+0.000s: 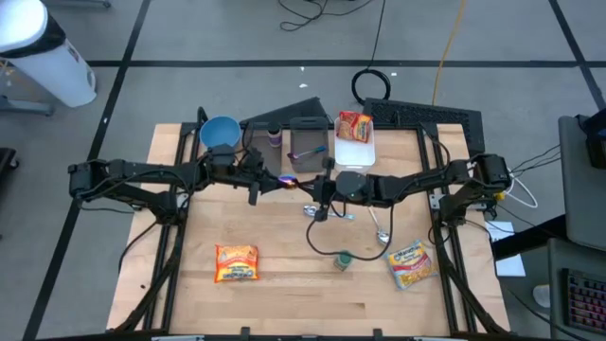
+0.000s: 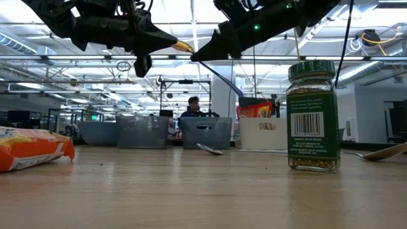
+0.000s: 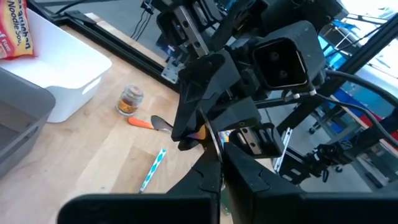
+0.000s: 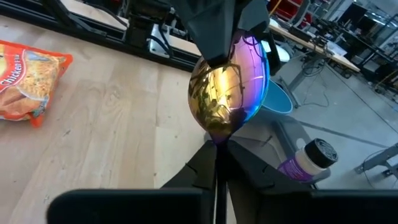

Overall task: Pick & Place Food Item
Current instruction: Put the blue spoon into the right black bin

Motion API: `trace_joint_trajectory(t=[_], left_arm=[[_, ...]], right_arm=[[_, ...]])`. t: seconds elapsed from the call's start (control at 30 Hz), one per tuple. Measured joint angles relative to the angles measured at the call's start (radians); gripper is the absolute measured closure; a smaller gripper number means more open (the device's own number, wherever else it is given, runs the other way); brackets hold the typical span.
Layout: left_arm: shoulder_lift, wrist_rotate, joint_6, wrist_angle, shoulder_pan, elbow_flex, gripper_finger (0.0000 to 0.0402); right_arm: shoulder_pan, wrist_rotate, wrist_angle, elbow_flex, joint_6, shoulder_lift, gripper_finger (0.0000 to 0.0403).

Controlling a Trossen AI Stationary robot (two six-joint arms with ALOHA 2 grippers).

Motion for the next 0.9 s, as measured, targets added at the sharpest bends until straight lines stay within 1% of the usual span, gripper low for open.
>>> trace_joint_trajectory(t=[0.27, 0.47, 0.53, 0.63, 0.77, 0.9], left_arm=[[0.000, 0.002, 0.029, -0.015, 0.001, -0.001, 0.0394], [-0.001, 0.022, 0.056, -0.031, 0.000, -0.001, 0.0394], [-0.001, 0.024, 0.064, -0.040, 0.000, -0.001, 0.0396], [-0.001, 0.026, 0.081, -0.045, 0.000, -0.001, 0.0396], [0.001, 0.003, 0.116, -0.080, 0.003, -0.001, 0.0397], [0.000, 0.005, 0.137, -0.104, 0.000, -0.001, 0.0395]], right_arm=[[0.002, -0.001, 0.014, 0.000, 0.029, 0.000, 0.0327], [0.002, -0.099, 0.027, 0.000, 0.065, 0.000, 0.0284], [0.001, -0.107, 0.032, 0.000, 0.076, 0.000, 0.0267], [0.001, -0.119, 0.021, 0.000, 0.083, -0.016, 0.0240], [-0.001, -0.126, 0.025, 0.000, 0.085, -0.052, 0.0208], [-0.002, -0.138, 0.023, 0.000, 0.092, -0.090, 0.0183]])
